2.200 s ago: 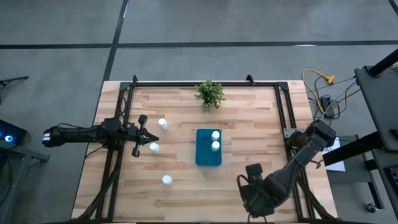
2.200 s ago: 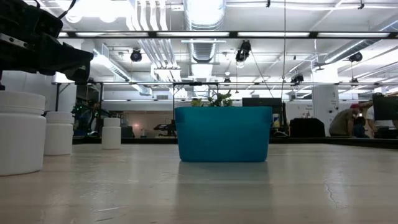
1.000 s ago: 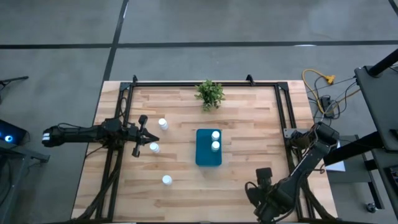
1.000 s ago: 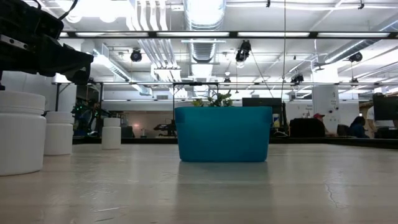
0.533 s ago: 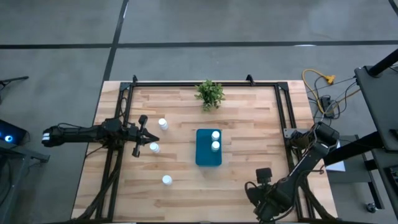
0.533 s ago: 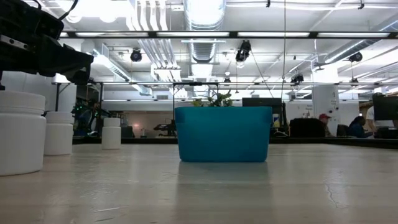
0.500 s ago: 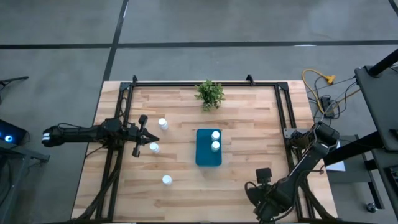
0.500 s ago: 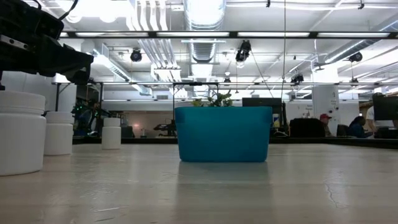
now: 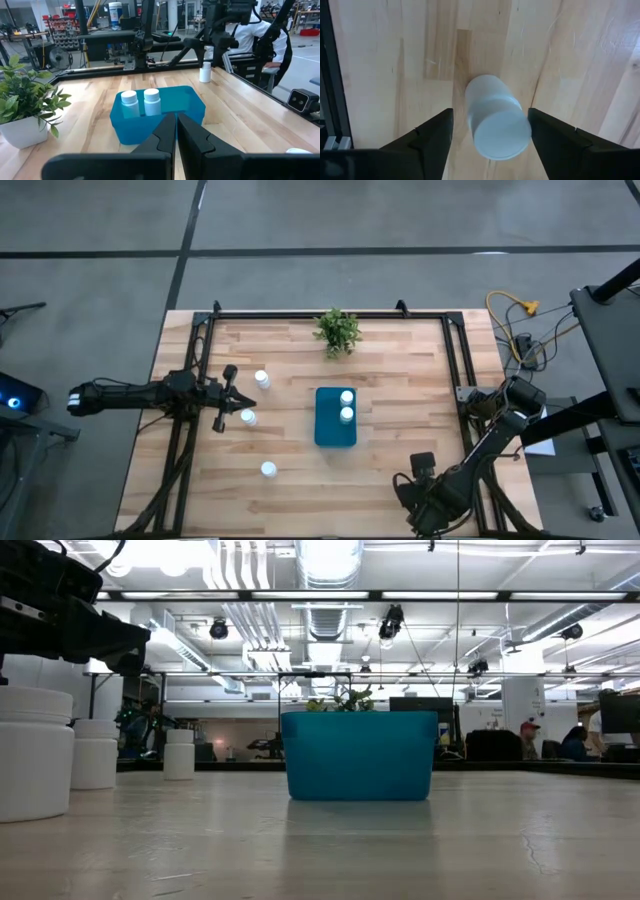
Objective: Pick and place pill bottles into a basket
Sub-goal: Put the white medicine bottle into the blue bin
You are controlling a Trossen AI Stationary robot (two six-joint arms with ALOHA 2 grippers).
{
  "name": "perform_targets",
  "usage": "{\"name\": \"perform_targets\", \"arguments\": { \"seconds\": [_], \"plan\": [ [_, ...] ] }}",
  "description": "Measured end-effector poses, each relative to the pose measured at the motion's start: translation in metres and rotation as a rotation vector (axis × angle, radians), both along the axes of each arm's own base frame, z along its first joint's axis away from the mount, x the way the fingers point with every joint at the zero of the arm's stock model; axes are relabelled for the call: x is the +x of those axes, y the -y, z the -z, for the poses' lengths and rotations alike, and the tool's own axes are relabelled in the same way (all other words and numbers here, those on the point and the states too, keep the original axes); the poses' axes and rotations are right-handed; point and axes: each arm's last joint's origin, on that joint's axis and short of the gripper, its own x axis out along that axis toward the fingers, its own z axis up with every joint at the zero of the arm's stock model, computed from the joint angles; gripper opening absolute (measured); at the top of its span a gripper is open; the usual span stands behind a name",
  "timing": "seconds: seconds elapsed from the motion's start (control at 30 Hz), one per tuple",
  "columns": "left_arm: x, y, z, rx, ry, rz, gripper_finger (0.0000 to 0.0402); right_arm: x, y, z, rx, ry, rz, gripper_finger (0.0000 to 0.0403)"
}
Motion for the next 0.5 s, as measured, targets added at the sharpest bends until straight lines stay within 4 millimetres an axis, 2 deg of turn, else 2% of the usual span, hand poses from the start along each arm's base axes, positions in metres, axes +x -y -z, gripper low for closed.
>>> {"name": "perform_targets", "arguments": {
  "seconds": [0.23,0.4,0.5],
  "plan": [
    [0.0,0.0,0.0,0.0,0.0,0.0,0.0,-0.0002,0.0001,0.0001,0.0,-0.004,-0.004,0.0197],
    [0.0,0.0,0.0,0.0,0.0,0.0,0.0,-0.0003,0.0002,0.0,0.0,-0.005,-0.025,0.0151],
    [0.0,0.0,0.0,0.0,0.0,0.0,0.0,-0.0002,0.0003,-0.0001,0.0,-0.007,-0.056,0.0146]
  ]
}}
